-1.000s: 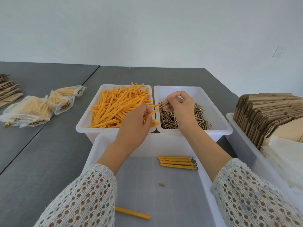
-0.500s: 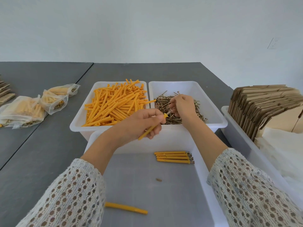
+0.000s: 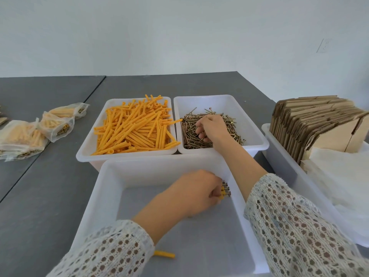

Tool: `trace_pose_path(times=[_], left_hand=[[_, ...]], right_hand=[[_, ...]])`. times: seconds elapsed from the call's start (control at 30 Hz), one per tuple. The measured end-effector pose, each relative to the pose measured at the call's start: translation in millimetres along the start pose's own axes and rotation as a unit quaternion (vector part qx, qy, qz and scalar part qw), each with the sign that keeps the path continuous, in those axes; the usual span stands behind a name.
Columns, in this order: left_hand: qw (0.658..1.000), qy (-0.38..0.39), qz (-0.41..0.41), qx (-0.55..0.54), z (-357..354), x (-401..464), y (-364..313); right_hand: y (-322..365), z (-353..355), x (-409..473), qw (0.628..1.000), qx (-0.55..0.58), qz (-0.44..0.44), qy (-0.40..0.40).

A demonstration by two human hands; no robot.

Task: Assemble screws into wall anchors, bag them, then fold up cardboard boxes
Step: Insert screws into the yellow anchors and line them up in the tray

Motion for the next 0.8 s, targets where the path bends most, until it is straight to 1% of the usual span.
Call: trace_pose_path(times=[0.1, 0.23, 0.43, 0.5, 0.57, 0.6, 0.67, 0.7, 0.73, 0.77, 0.8], left_hand=[[0.998, 0.001, -0.008, 0.055, -10.5, 6.4, -9.2], [0.994, -0.021, -0.011, 0.108, -17.7, 15.1, -12.8], [0.992, -0.046, -0.003, 0.114, -19.1, 16.6, -4.8], [0.990, -0.064, -0.025, 0.124, -10.4, 14.4, -0.8], [0.979, -0.120, -0.076, 0.145, 8.3, 8.0, 6.1], [0.969, -0.169, -0.094, 0.150, 20.6, 3.0, 10.4], [0.937, -0.304, -0.105, 0.134, 43.7, -8.0, 24.3], [0.920, -0.362, -0.091, 0.122, 51.9, -14.9, 32.5], [0.907, -0.401, -0.065, 0.110, 57.8, -21.7, 40.5], [0.900, -0.422, -0.032, 0.101, 61.1, -27.6, 49.2], [0.900, -0.425, 0.000, 0.095, 62.3, -31.9, 57.8]], right_hand=[[-0.5, -0.3, 1.3, 1.000, 0.000, -0.003, 0.000], [-2.0, -0.8, 2.2, 1.000, -0.008, -0.002, 0.005], [-2.4, -2.2, 2.3, 0.999, -0.045, 0.022, -0.011], [-3.0, -3.4, 1.1, 0.995, -0.081, 0.047, -0.019], [-3.0, -5.6, 0.2, 0.989, -0.122, 0.077, -0.031], [-2.2, -6.6, 0.0, 0.985, -0.139, 0.091, -0.038], [-0.1, -7.8, -0.8, 0.976, -0.181, 0.110, -0.050], [0.3, -8.6, -1.3, 0.971, -0.203, 0.116, -0.051], [0.8, -9.4, -1.4, 0.966, -0.221, 0.121, -0.049], [0.9, -10.4, -1.5, 0.962, -0.236, 0.127, -0.047], [0.5, -11.7, -1.9, 0.957, -0.255, 0.130, -0.045]])
Point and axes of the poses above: each hand's wrist, its own x-axis towards the middle knuckle, its own z-axis out of the back of the hand, y = z × x, the point moved 1 cm from there along x, towards the middle knuckle, and after that the axes turned 9 degrees about y, right-handed, at the moved point
